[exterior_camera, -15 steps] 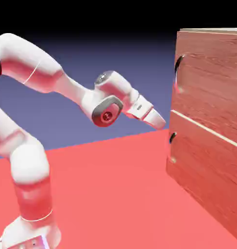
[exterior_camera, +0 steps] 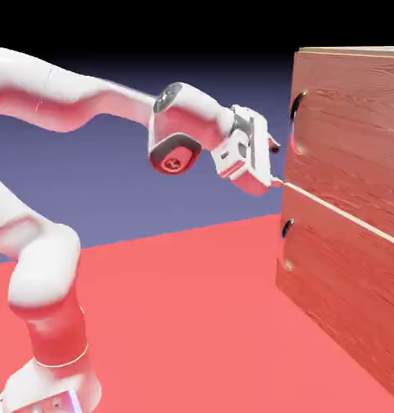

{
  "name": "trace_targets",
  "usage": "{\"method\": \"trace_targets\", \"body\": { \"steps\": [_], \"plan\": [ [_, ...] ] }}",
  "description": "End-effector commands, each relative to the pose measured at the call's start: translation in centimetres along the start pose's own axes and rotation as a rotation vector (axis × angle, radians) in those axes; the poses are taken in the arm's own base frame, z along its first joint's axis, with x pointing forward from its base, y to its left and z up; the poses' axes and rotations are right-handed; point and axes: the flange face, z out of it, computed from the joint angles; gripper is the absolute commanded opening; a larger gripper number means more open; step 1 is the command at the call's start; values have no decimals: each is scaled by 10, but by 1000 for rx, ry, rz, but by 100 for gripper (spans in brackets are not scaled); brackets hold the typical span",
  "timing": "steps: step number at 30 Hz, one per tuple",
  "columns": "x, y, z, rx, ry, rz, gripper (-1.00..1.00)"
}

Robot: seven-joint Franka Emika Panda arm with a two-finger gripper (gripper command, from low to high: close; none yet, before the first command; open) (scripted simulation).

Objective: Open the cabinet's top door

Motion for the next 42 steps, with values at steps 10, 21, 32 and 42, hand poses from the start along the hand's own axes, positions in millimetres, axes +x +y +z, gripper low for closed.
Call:
{"method": "trace_targets", "body": {
  "steps": [10,21,32,42],
  "plan": [
    [-11,-29,-19,140,-32,484,0],
    [-42,-44,-22,256,-149,992,0],
    [-87,-42,1,302,-322,1483,0],
    [-135,-27,43,272,-496,1928,0]
  ]
}}
